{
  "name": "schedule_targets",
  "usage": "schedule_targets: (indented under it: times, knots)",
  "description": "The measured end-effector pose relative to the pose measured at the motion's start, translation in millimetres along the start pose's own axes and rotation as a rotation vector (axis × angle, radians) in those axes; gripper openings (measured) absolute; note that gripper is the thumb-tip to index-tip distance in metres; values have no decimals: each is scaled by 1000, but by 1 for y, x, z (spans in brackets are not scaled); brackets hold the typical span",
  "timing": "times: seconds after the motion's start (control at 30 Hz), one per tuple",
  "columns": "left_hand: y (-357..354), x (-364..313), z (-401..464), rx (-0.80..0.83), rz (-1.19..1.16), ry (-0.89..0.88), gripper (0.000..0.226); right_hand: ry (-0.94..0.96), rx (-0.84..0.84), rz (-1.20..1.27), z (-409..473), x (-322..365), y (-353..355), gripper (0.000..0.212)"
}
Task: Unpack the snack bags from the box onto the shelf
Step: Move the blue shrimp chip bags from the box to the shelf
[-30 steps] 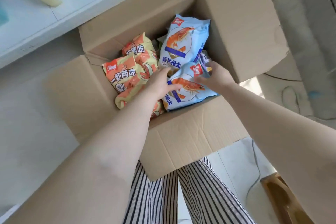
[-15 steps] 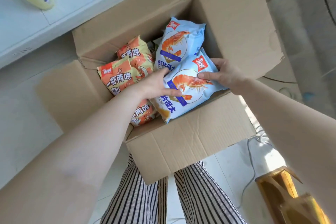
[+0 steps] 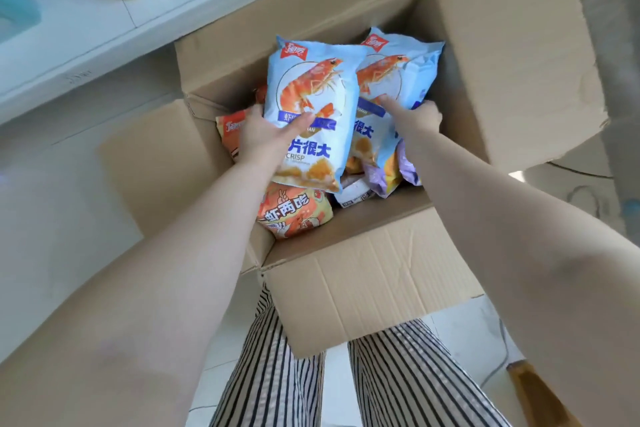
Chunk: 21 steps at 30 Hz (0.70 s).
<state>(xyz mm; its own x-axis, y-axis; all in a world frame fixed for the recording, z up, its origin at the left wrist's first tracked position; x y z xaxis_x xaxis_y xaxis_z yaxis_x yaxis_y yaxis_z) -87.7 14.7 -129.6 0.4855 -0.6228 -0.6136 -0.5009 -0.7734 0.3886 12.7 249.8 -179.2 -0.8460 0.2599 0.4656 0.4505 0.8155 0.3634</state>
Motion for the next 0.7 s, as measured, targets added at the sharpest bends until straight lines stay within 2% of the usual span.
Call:
schedule_targets:
  times: [0.1,0.17,0.3,0.43,0.53,0.63,0.7]
  knots:
    - [-5,4,0,-49,-16,27,52,-47,-52,-22,6,2,-7,78]
    - [-7,4,-1,-53,-8,36,54,-24,-68,24,5,3,-5,75]
    - [-2,-2,-8,-63,-32,59,56,87,-71,106,-12,11,8,54]
    - [5,-20,-25,-39,-13,58,57,169,-49,134,-46,17,33,53]
    - [14,-37,-42,-14,-38,56,57,191,-40,187,-78,18,57,42]
    - [32,-57,-65,14,-95,31,55,183,18,239,-120,23,80,34]
    - [50,-75,-87,54,-144,-4,52,178,66,270,-157,30,97,36]
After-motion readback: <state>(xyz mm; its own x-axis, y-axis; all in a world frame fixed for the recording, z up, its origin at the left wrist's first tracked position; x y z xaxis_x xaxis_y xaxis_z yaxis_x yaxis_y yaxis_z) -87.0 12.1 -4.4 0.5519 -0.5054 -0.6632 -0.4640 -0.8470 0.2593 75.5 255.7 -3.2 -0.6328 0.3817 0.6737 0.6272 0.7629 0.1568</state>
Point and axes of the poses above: each hand's wrist, its own z-axis towards the middle knuckle, its own y-axis out of the back of the hand, x = y × z, the point moved 4 cm from there along z, towards the middle knuckle, and after that the axes turned 6 degrees about x, right-handed, at the moved point
